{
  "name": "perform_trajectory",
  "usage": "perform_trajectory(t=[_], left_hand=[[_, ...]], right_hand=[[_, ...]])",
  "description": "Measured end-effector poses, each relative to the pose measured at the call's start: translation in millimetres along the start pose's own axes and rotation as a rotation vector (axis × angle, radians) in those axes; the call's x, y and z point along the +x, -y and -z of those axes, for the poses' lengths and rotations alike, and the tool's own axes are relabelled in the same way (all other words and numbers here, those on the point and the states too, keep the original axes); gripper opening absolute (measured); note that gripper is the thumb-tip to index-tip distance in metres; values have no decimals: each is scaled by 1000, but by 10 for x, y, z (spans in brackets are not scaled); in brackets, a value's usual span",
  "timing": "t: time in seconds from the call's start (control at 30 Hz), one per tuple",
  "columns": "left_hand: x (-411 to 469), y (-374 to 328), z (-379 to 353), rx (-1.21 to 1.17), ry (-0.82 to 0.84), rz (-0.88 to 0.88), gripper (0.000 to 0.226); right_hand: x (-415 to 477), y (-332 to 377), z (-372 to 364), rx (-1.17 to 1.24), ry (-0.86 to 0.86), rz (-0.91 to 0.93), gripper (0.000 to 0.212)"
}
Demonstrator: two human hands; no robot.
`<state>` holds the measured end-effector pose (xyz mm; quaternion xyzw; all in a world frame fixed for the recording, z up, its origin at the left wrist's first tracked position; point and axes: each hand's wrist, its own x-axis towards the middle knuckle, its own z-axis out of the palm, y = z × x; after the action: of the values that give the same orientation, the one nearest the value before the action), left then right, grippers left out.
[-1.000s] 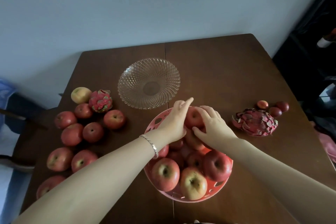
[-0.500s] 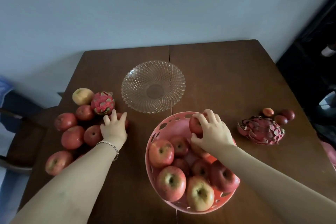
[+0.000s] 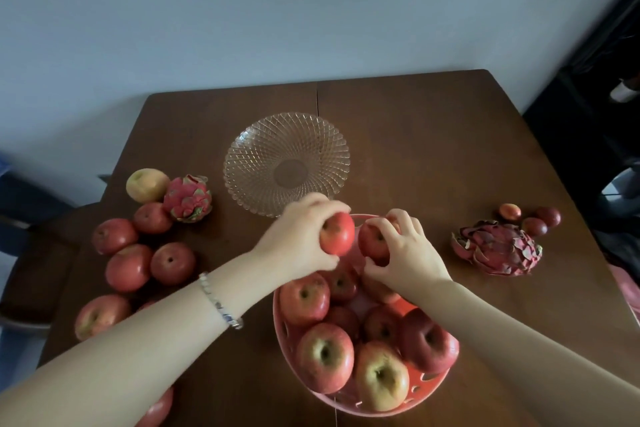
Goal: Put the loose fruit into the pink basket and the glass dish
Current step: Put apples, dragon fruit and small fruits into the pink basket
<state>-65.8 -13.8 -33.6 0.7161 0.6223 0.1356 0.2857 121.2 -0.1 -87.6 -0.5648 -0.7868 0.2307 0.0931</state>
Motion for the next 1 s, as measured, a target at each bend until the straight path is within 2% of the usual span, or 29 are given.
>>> perform_trajectory(t=[0.1, 0.2, 0.33, 0.43, 0.5, 0.57, 0.7, 0.83, 0.87, 0.93, 0.97, 1.0], left_hand=[[64, -122, -248, 163, 165, 81, 83], [61, -95, -343, 317, 206, 102, 76], [36, -131, -411, 456, 205, 46, 62], [58, -91, -407, 336, 203, 49, 61], [42, -47, -401, 107, 188, 147, 66], [2, -35, -434, 8, 124, 224, 70], [-57, -56, -585, 86, -53, 235, 68], [-95, -103, -687, 209, -89, 266, 68], [-86, -127, -694, 239, -83, 276, 67], [-55, -170, -674, 265, -52, 296, 63], [-37, -199, -664, 264, -36, 303, 62], [-27, -206, -648, 251, -22, 309, 61]], right_hand=[[0, -10, 12, 8, 4, 2, 59], [-8, -10, 12, 8, -2, 3, 58], [-17, -9, 17, 2, -5, 4, 57], [-17, -13, 13, -5, -6, 1, 57], [-19, -11, 14, 4, -14, 2, 58], [-17, -13, 11, -3, -18, 3, 58], [-22, 4, 15, -20, -12, -7, 58], [-38, -36, 89, 32, 54, 16, 57], [-39, -82, 154, 100, 13, 14, 54], [-18, -292, 295, 199, -188, -38, 44], [-15, -450, 394, 184, -259, -96, 44], [-6, -615, 479, 127, -254, -176, 50]])
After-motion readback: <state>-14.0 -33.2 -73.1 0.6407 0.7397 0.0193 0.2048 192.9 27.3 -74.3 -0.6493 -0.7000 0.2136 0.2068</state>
